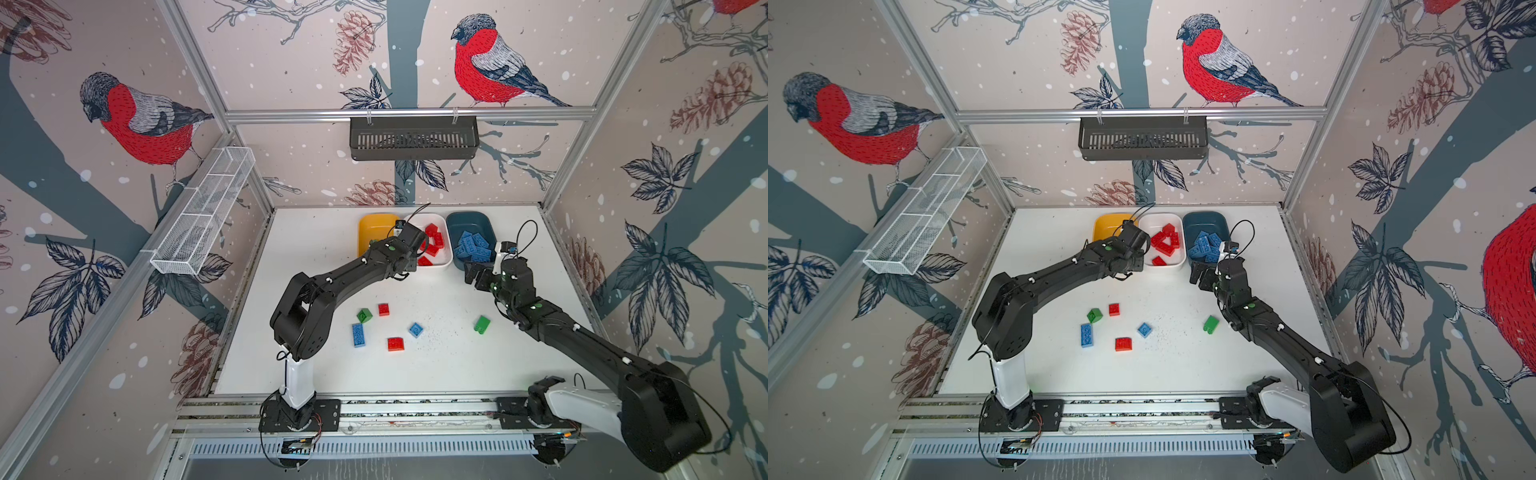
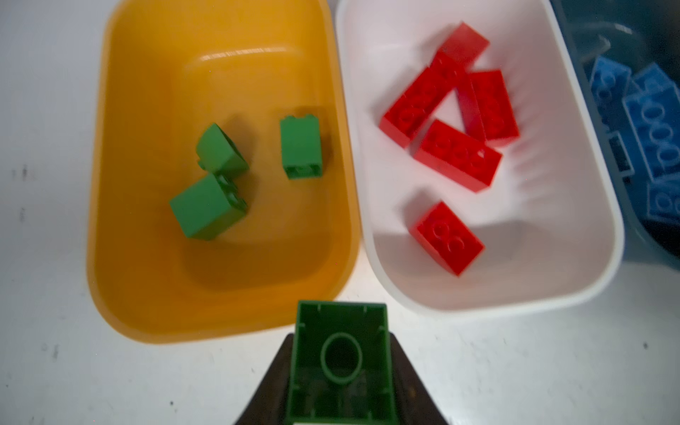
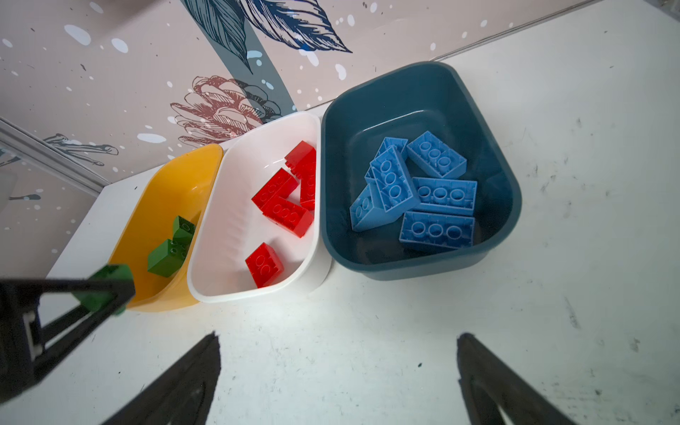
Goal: Sort the legos into containers by color
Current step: 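Drop the green brick into the yellow tub while the right gripper lowers, then close the right gripper on the green brick while the left gripper draws back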
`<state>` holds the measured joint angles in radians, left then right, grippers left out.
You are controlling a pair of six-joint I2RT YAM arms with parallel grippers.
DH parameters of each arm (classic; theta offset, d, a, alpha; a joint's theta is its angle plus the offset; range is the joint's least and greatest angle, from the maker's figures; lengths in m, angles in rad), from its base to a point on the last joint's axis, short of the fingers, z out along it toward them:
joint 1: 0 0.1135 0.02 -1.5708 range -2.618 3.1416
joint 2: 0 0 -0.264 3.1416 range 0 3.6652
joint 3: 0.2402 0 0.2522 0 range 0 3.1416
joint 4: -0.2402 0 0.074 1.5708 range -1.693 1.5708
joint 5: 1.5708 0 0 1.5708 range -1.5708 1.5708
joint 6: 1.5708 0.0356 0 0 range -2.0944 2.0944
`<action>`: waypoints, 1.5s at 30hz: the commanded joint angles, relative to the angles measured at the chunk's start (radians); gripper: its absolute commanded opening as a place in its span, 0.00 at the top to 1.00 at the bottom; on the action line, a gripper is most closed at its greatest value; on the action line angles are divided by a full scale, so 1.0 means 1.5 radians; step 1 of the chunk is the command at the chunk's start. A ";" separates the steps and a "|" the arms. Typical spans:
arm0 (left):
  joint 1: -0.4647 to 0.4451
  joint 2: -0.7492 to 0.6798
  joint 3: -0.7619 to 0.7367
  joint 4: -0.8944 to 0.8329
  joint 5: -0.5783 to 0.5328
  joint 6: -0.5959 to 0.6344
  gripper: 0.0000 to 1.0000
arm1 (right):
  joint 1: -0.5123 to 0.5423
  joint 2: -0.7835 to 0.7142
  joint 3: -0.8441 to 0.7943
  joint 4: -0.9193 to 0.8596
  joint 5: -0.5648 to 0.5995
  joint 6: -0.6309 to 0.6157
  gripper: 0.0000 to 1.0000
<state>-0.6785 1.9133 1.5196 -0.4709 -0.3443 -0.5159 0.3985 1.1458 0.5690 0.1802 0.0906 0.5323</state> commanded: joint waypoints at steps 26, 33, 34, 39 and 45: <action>0.150 0.244 0.316 -0.050 0.058 -0.009 0.23 | 0.046 -0.096 -0.049 -0.433 0.049 0.197 0.02; 0.150 0.190 0.253 -0.012 0.070 -0.016 0.03 | 0.063 -0.076 -0.075 -0.403 0.033 0.219 0.13; 0.150 0.183 0.244 -0.006 0.072 -0.016 0.03 | 0.067 -0.073 -0.073 -0.395 0.026 0.219 0.15; 0.150 0.172 0.233 -0.007 0.078 -0.013 0.03 | 0.090 -0.043 -0.063 -0.366 0.022 0.222 0.22; 0.150 0.168 0.225 -0.011 0.081 -0.015 0.03 | 0.120 -0.008 -0.047 -0.383 0.066 0.228 0.35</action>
<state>-0.4538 2.1803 1.8629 -0.4976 -0.2356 -0.5266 0.5644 1.1236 0.4870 -0.3901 0.1432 0.8631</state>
